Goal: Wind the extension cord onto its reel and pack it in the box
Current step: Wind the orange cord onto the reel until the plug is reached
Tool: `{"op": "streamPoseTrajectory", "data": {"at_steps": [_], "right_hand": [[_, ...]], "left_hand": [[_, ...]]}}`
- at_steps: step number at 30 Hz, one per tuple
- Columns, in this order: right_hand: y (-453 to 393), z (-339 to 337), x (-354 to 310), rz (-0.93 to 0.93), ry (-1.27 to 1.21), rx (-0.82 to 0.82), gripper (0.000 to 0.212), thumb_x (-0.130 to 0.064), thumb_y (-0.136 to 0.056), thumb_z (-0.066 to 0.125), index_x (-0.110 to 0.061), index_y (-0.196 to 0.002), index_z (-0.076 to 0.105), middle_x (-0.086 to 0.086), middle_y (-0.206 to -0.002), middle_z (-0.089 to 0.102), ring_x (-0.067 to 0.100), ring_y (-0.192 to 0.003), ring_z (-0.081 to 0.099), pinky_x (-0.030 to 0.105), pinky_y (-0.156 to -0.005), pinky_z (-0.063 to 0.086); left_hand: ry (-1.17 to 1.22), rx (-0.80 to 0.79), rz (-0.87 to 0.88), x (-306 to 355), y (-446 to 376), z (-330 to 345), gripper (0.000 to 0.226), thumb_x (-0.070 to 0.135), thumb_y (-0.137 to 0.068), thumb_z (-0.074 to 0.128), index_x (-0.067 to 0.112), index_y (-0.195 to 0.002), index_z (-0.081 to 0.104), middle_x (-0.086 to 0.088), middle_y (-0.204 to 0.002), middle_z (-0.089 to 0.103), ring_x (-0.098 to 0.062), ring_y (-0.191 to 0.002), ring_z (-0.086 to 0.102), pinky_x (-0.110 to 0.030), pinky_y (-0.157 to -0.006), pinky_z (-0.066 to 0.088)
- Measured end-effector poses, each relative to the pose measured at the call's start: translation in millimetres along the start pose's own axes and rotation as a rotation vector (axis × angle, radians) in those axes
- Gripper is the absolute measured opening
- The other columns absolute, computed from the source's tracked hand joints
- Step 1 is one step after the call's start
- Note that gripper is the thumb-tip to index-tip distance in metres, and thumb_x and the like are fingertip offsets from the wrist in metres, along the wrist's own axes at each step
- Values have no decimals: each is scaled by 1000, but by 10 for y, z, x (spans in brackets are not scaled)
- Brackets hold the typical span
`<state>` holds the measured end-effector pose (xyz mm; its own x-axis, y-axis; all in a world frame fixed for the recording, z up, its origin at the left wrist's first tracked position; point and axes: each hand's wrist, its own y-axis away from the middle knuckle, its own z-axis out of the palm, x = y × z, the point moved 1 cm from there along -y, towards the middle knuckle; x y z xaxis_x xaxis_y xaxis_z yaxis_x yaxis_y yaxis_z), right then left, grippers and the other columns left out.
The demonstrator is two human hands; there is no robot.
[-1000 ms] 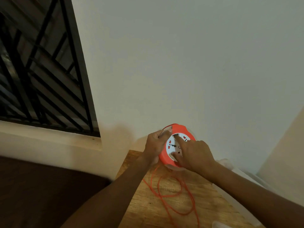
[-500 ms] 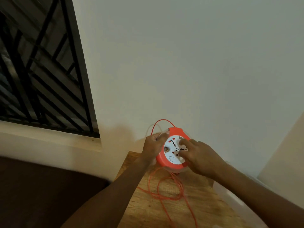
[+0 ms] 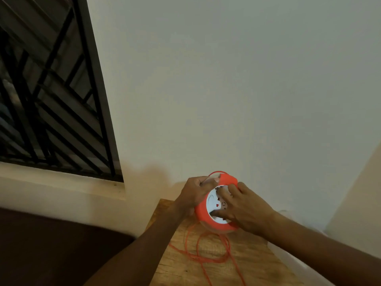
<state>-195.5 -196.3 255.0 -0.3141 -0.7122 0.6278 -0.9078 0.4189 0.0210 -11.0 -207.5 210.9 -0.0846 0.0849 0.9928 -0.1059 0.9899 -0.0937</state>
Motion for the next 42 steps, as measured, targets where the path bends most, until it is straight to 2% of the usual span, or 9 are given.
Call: {"op": "streamPoseTrajectory", "data": {"at_steps": [6,13,18,22,24,27,30,34,42], "right_hand": [[-41,-23,-54,164,-75,29,51,-42,-80,69,-39,-128,57,19,-110,66,34,-86,66,48,-81,52],[-212,125,-91,449,-345,-53,63,-54,-91,48,-46,-148,21,18,-150,37,36,-120,55,45,-106,31],[-264,131,-93,811,-1056,83,52,-52,-93,47,-45,-144,38,-3,-149,45,20,-132,47,35,-108,37],[-260,230,-64,911,-1544,77,54,-39,-91,62,-34,-143,45,2,-146,49,22,-125,52,32,-102,45],[-207,299,-120,852,-1412,93,62,-41,-86,63,-40,-144,40,-3,-138,57,17,-118,57,25,-94,47],[-120,304,-121,659,-861,84,59,-43,-83,56,-44,-140,42,-4,-127,64,16,-107,63,28,-89,50],[-47,282,-56,330,-428,163,56,-48,-71,77,-37,-123,60,0,-122,65,19,-99,67,33,-78,57],[-9,326,-136,74,-340,144,47,-44,-72,79,-41,-116,61,2,-133,59,23,-109,63,34,-77,58],[12,325,-190,-66,-206,64,35,-36,-79,77,-40,-112,66,6,-149,44,29,-114,57,39,-83,57]], "left_hand": [[-57,22,60,34,-26,-12,26,54,-95,66,32,-95,79,4,-93,83,-17,-82,80,-30,-72,67],[39,149,46,83,-80,30,28,54,-91,69,31,-87,82,3,-90,83,-20,-83,80,-36,-75,68],[-10,234,93,63,-65,82,25,40,-99,67,21,-96,82,7,-84,82,-9,-76,78,-14,-61,58],[-62,267,41,-52,-19,53,32,36,-102,65,13,-84,77,-3,-81,80,-14,-65,75,-19,-56,59],[-12,242,-6,-79,-8,9,37,37,-102,65,11,-76,73,-2,-70,77,-21,-61,72,-24,-56,59],[-48,202,-13,-98,-19,-22,38,41,-102,63,11,-83,77,-3,-74,81,-20,-66,77,-27,-62,62],[-104,172,0,-98,-15,-80,39,42,-101,64,11,-82,77,-5,-76,81,-19,-65,76,-27,-62,62],[-107,116,-19,-112,18,-86,38,43,-102,61,13,-88,79,-6,-82,82,-25,-74,79,-31,-65,64],[-221,12,-22,-198,4,-147,41,46,-102,61,12,-89,80,-7,-86,83,-28,-79,79,-41,-77,66]]}}
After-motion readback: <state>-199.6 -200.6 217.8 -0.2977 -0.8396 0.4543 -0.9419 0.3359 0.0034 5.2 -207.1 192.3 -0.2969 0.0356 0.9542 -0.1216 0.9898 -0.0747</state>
